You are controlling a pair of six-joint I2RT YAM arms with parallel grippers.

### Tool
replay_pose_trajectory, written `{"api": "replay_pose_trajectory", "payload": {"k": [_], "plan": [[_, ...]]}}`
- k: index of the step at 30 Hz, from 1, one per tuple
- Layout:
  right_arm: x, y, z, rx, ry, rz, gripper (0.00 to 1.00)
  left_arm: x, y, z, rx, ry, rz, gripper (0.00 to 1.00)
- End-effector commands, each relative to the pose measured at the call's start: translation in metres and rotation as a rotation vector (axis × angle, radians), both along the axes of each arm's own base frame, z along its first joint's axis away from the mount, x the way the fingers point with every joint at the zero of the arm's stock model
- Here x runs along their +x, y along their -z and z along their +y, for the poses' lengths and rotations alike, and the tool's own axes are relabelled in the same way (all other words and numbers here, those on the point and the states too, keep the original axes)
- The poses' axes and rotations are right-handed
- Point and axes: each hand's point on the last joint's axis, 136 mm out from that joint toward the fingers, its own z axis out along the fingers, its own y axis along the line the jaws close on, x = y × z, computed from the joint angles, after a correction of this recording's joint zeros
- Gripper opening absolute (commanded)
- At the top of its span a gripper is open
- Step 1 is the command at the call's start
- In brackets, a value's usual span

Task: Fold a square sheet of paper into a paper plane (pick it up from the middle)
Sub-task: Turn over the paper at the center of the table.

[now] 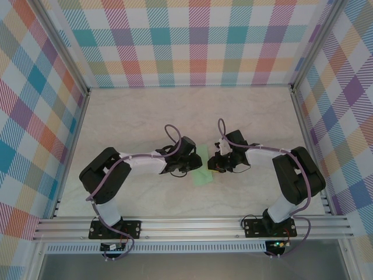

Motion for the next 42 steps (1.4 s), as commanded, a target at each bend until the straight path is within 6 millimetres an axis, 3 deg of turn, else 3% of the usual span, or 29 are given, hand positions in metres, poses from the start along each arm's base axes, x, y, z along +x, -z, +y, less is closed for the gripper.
{"api": "replay_pose_trajectory", "payload": {"k": [1, 5, 8, 13, 15, 17, 20, 24, 32, 36, 39, 41, 42], "plan": [[-0.003, -0.015, -0.001, 0.012, -0.016, -0.020, 0.06, 0.000, -0.024, 0.009, -0.028, -0.045, -0.062, 0.21], [-0.005, -0.038, -0.014, -0.066, -0.013, -0.067, 0.00, 0.000, -0.054, 0.037, -0.006, -0.125, -0.147, 0.23], [-0.007, -0.059, -0.037, -0.206, 0.002, -0.127, 0.00, -0.004, -0.072, 0.068, 0.052, -0.190, -0.201, 0.24], [-0.006, -0.096, -0.099, -0.667, 0.058, -0.301, 0.00, -0.012, -0.091, 0.119, 0.147, -0.286, -0.273, 0.28], [-0.006, -0.111, -0.119, -0.855, 0.063, -0.357, 0.00, -0.017, -0.089, 0.138, 0.192, -0.318, -0.269, 0.29], [-0.007, -0.117, -0.128, -1.004, 0.030, -0.387, 0.00, -0.020, -0.090, 0.152, 0.207, -0.353, -0.282, 0.31], [-0.009, -0.110, -0.126, -1.151, -0.039, -0.373, 0.00, -0.023, -0.093, 0.172, 0.218, -0.414, -0.290, 0.33], [-0.009, -0.088, -0.101, -1.234, -0.108, -0.351, 0.02, -0.027, -0.100, 0.190, 0.218, -0.461, -0.312, 0.35], [-0.027, -0.027, -0.008, -1.210, -0.233, -0.252, 0.10, -0.042, -0.106, 0.209, 0.190, -0.482, -0.334, 0.38], [-0.040, -0.005, 0.038, -1.094, -0.252, -0.185, 0.20, -0.051, -0.106, 0.217, 0.179, -0.476, -0.333, 0.39], [-0.044, -0.016, 0.060, -0.980, -0.222, -0.186, 0.31, -0.058, -0.108, 0.223, 0.172, -0.474, -0.340, 0.41], [-0.045, -0.035, 0.070, -0.876, -0.194, -0.218, 0.48, -0.061, -0.111, 0.225, 0.163, -0.464, -0.348, 0.43], [-0.045, -0.048, 0.071, -0.830, -0.174, -0.240, 0.63, -0.063, -0.111, 0.225, 0.159, -0.455, -0.351, 0.44]]}}
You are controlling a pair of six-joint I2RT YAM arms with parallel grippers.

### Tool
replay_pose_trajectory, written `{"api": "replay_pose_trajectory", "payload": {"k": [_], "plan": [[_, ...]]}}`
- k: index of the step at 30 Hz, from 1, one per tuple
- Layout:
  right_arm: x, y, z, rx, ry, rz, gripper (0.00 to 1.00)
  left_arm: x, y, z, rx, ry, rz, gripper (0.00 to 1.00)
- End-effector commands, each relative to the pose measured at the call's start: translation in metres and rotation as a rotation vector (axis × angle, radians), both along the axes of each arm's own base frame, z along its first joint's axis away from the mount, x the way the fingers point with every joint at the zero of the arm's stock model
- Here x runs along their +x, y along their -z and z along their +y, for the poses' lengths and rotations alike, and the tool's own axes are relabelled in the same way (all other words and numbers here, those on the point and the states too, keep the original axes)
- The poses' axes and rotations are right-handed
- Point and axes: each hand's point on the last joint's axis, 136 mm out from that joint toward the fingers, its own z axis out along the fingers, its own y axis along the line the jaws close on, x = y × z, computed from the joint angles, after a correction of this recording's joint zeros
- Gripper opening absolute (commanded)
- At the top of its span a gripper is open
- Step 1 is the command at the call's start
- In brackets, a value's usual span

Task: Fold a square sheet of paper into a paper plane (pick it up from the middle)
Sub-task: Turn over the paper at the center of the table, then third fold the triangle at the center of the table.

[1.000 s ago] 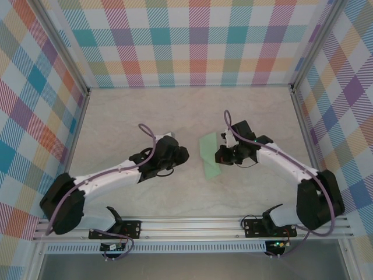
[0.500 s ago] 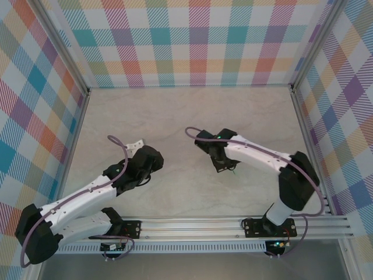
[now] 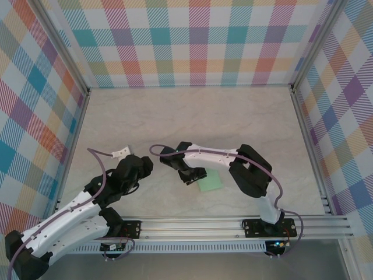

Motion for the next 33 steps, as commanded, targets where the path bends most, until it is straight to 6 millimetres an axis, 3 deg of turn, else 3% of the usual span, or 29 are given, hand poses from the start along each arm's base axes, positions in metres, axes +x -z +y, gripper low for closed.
{"api": "replay_pose_trajectory", "payload": {"k": [1, 5, 8, 12, 15, 17, 22, 25, 33], "plan": [[-0.003, -0.055, 0.018, 0.233, 0.033, -0.052, 0.69, -0.008, 0.009, 0.009, 0.023, 0.009, 0.020, 0.45], [0.000, -0.103, -0.019, 0.302, 0.073, -0.227, 0.73, -0.013, 0.014, -0.006, 0.006, 0.103, 0.051, 0.47], [-0.001, -0.131, -0.053, 0.418, 0.112, -0.374, 0.97, -0.017, 0.016, -0.015, 0.007, 0.169, 0.077, 0.48], [-0.002, -0.127, -0.102, 0.528, 0.233, -0.380, 1.00, -0.019, 0.018, -0.016, 0.000, 0.175, 0.092, 0.59], [-0.005, -0.122, -0.097, 0.650, 0.188, -0.227, 1.00, -0.019, 0.014, -0.032, -0.048, 0.236, 0.087, 0.64], [-0.001, -0.118, -0.101, 0.620, 0.163, -0.247, 1.00, -0.019, 0.016, -0.039, -0.061, 0.257, 0.108, 0.71], [-0.007, -0.106, -0.098, 0.684, 0.157, -0.228, 1.00, -0.017, 0.022, -0.061, -0.111, 0.313, 0.165, 0.70], [-0.013, -0.092, -0.081, 0.814, 0.169, -0.091, 0.99, -0.016, 0.025, -0.076, -0.149, 0.350, 0.191, 0.69], [0.000, -0.060, -0.056, 0.913, 0.220, 0.047, 0.67, -0.001, 0.031, -0.115, -0.156, 0.434, 0.281, 0.64]]}}
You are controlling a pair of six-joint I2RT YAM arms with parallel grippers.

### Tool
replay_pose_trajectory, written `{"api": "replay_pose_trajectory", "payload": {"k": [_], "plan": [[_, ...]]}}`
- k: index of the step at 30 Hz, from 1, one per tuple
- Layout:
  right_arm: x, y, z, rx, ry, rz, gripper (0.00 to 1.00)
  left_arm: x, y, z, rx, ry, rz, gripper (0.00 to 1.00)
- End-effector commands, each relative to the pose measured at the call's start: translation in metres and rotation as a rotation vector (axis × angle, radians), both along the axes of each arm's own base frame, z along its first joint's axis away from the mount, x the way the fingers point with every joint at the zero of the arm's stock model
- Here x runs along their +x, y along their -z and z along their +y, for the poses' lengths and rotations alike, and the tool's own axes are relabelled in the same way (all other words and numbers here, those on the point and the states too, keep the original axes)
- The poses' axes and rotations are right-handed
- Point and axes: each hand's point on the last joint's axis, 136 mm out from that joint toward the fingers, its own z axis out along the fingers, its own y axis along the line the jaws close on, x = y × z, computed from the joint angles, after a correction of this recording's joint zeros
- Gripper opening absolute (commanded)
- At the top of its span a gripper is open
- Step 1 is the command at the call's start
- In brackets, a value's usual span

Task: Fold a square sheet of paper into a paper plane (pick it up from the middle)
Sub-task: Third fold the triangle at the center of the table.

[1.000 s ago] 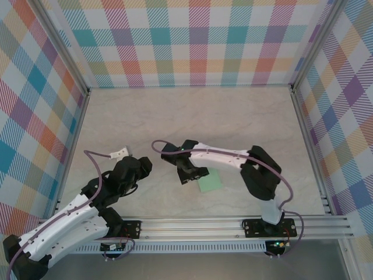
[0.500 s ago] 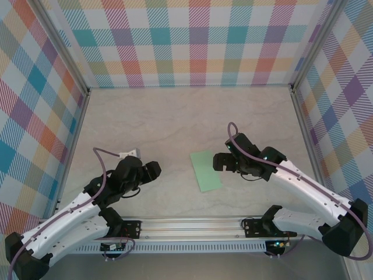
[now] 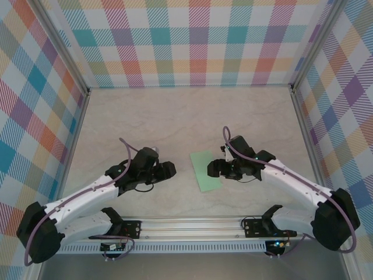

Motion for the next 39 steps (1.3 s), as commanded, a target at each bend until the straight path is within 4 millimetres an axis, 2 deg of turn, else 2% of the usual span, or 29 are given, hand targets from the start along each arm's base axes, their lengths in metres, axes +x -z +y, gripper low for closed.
{"api": "replay_pose_trajectory", "payload": {"k": [1, 2, 4, 9, 18, 23, 25, 26, 28, 30, 33, 37, 39], "plan": [[0.007, 0.004, 0.024, 0.122, -0.026, 0.045, 0.60, 0.014, -0.013, -0.027, -0.054, 0.050, 0.005, 0.61], [0.007, 0.007, 0.030, 0.146, -0.036, 0.069, 0.52, 0.018, -0.010, -0.029, -0.039, 0.045, 0.016, 0.55], [0.005, 0.012, 0.041, 0.193, -0.061, 0.115, 0.45, 0.025, -0.004, -0.035, -0.030, 0.039, 0.027, 0.50], [0.002, 0.046, 0.037, 0.133, -0.005, 0.213, 0.30, 0.038, 0.010, -0.053, -0.044, 0.038, 0.065, 0.47], [-0.013, 0.082, 0.039, 0.102, 0.057, 0.314, 0.27, 0.054, 0.041, -0.074, -0.022, 0.027, 0.161, 0.45], [-0.019, 0.095, 0.048, 0.073, 0.153, 0.338, 0.27, 0.063, 0.045, -0.081, -0.016, 0.012, 0.169, 0.42], [-0.021, 0.094, 0.056, 0.089, 0.175, 0.340, 0.28, 0.064, 0.048, -0.081, 0.000, 0.010, 0.180, 0.42], [-0.020, 0.089, 0.064, 0.112, 0.159, 0.321, 0.29, 0.064, 0.049, -0.083, -0.003, 0.013, 0.185, 0.41], [-0.016, 0.076, 0.067, 0.114, 0.158, 0.281, 0.31, 0.065, 0.051, -0.090, -0.026, 0.030, 0.193, 0.39], [-0.012, 0.062, 0.058, 0.081, 0.159, 0.223, 0.34, 0.065, 0.051, -0.099, -0.051, 0.056, 0.204, 0.35], [-0.009, 0.047, 0.030, 0.012, 0.162, 0.133, 0.40, 0.063, 0.050, -0.107, -0.066, 0.091, 0.219, 0.27], [-0.016, 0.050, 0.012, 0.008, 0.106, 0.174, 0.41, 0.055, 0.057, -0.112, -0.060, 0.124, 0.240, 0.22], [-0.020, 0.052, 0.012, -0.003, 0.073, 0.196, 0.41, 0.051, 0.064, -0.114, -0.060, 0.133, 0.263, 0.18]]}}
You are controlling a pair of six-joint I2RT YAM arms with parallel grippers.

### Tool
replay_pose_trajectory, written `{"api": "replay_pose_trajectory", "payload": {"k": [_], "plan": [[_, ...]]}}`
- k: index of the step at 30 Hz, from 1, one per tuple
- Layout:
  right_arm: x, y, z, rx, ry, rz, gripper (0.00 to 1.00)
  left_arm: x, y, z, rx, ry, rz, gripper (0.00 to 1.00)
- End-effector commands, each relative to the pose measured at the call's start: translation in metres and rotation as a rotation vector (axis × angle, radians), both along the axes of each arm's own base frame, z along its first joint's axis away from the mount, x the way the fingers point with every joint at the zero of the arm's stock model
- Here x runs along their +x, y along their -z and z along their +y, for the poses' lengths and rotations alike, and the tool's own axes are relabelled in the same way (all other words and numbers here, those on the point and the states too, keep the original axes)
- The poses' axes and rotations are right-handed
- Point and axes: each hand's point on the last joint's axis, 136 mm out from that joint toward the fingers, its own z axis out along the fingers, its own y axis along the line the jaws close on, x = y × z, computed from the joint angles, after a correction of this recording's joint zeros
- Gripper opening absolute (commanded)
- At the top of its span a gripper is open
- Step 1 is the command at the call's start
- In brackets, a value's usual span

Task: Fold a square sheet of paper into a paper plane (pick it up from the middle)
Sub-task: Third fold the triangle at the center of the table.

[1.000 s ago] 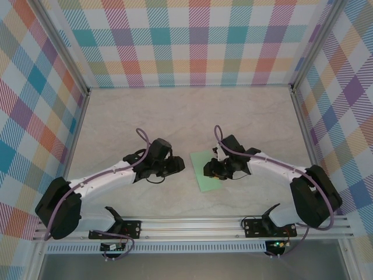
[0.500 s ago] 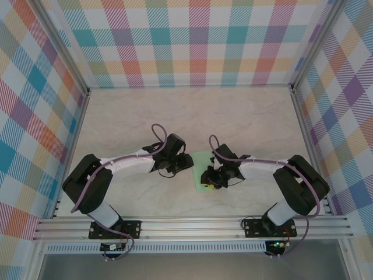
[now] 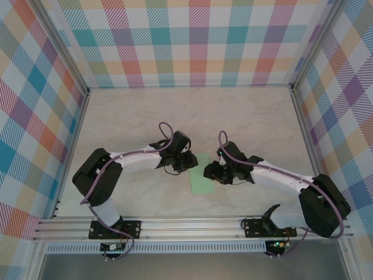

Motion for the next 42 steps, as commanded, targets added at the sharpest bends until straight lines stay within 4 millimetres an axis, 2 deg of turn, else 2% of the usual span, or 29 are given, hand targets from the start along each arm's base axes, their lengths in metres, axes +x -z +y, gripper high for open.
{"api": "replay_pose_trajectory", "payload": {"k": [1, 11, 24, 28, 34, 39, 42], "plan": [[-0.020, 0.012, -0.009, -0.054, -0.101, 0.068, 0.41, -0.009, 0.008, -0.008, -0.005, 0.042, 0.039, 0.17], [-0.021, 0.027, -0.014, -0.092, -0.095, 0.107, 0.45, -0.021, 0.034, 0.017, 0.122, 0.049, 0.055, 0.15], [-0.015, 0.034, -0.011, -0.060, -0.060, 0.123, 0.48, -0.024, 0.048, 0.031, 0.196, 0.062, 0.050, 0.15], [-0.012, 0.036, -0.011, -0.062, -0.066, 0.126, 0.48, -0.033, 0.058, 0.044, 0.250, 0.072, 0.073, 0.14], [-0.008, 0.038, -0.011, -0.059, -0.061, 0.121, 0.49, -0.036, 0.065, 0.045, 0.256, 0.074, 0.086, 0.14], [0.000, 0.036, -0.012, -0.040, -0.045, 0.108, 0.52, -0.040, 0.071, 0.059, 0.320, 0.074, 0.094, 0.14], [0.001, 0.034, -0.005, -0.003, -0.071, 0.108, 0.52, -0.041, 0.071, 0.059, 0.312, 0.074, 0.091, 0.14]]}}
